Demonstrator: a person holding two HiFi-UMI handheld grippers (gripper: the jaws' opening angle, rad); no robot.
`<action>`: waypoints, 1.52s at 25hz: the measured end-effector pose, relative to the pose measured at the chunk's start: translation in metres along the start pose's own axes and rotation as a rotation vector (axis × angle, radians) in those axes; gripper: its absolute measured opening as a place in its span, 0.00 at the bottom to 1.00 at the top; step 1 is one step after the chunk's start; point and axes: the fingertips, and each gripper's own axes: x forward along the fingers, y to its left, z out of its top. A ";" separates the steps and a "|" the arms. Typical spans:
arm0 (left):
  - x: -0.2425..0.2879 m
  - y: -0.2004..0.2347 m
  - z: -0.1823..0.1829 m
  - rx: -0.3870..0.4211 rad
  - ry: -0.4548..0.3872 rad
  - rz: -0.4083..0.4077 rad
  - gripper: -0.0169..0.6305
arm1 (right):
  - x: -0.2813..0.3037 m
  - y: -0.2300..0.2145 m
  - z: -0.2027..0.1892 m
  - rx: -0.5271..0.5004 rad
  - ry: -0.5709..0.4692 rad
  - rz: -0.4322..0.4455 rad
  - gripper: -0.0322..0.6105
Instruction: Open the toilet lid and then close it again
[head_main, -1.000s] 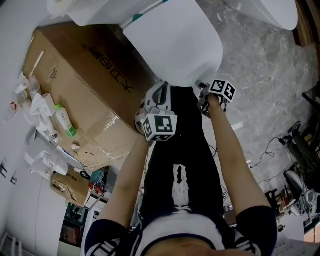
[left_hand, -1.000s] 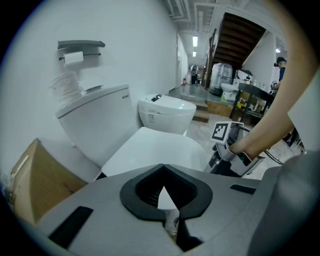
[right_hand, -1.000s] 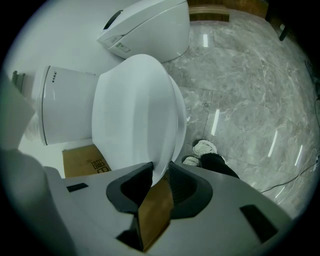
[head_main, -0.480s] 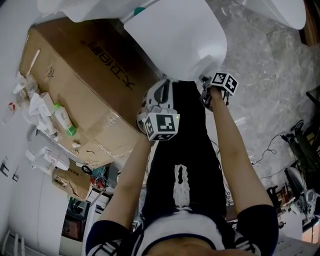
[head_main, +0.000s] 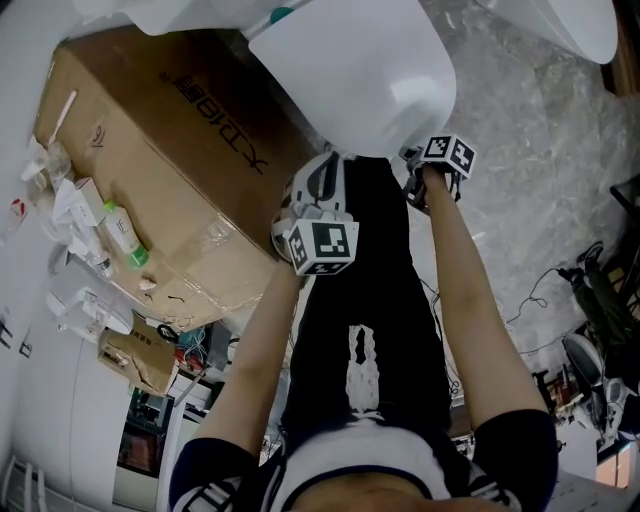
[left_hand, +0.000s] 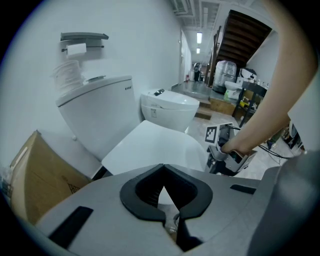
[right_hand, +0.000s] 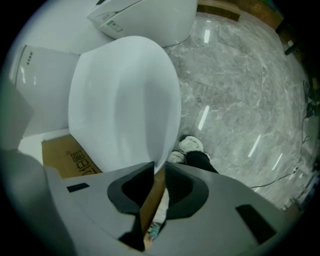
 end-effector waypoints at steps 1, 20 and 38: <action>0.000 0.001 0.000 0.001 0.000 0.001 0.04 | -0.001 -0.002 -0.002 -0.033 0.033 -0.051 0.10; -0.034 -0.012 0.030 0.050 0.006 -0.052 0.04 | -0.105 0.172 -0.067 -0.892 -0.221 0.327 0.06; -0.056 -0.040 0.047 0.059 -0.051 -0.108 0.04 | -0.143 0.171 -0.078 -0.935 -0.332 0.305 0.06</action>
